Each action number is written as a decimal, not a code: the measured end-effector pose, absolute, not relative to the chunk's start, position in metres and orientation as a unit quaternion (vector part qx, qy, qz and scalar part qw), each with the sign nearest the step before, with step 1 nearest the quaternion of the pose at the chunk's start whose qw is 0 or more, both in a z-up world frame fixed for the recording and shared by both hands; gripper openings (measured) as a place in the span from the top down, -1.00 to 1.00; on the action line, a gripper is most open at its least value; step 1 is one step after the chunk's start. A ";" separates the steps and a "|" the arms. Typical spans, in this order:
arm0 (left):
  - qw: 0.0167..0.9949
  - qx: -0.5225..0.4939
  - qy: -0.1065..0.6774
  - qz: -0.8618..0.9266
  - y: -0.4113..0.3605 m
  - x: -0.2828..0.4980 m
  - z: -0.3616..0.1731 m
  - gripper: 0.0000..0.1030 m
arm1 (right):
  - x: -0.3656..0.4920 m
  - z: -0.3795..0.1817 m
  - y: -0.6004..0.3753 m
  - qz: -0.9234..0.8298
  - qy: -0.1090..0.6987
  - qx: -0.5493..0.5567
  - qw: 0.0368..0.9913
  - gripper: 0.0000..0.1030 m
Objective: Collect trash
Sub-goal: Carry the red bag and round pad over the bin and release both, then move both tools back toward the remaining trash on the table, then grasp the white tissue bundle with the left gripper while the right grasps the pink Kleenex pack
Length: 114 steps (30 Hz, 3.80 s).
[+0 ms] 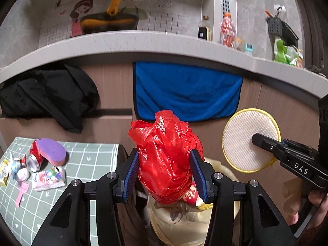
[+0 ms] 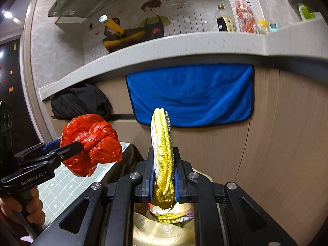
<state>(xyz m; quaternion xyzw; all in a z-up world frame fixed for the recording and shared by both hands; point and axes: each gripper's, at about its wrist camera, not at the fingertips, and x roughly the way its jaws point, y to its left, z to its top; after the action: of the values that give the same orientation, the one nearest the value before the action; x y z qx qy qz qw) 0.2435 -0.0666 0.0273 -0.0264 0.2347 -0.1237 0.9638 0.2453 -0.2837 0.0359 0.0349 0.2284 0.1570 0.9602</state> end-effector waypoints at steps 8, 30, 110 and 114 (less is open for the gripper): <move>0.952 -0.040 0.271 -0.137 -0.071 0.254 0.005 0.03 | 0.253 0.019 -0.287 0.153 0.248 0.039 0.956 0.73; 0.872 -0.066 0.448 -0.186 -0.105 0.328 -0.090 0.03 | 0.311 -0.078 -0.287 0.144 0.368 0.057 0.917 0.73; 0.908 -0.228 0.335 0.104 0.332 0.218 -0.073 0.15 | 0.417 -0.057 0.101 0.440 0.371 -0.043 0.817 0.21; 0.909 -0.223 0.339 0.091 0.325 0.195 -0.076 0.15 | 0.410 -0.070 0.122 0.457 0.377 -0.079 0.802 0.21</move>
<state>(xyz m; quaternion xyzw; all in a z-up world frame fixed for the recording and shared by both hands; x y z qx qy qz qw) 0.1951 0.3251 -0.0762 -0.2234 0.3389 0.0915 0.9093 0.4097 0.1217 -0.0704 -0.0788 0.3772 0.4567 0.8018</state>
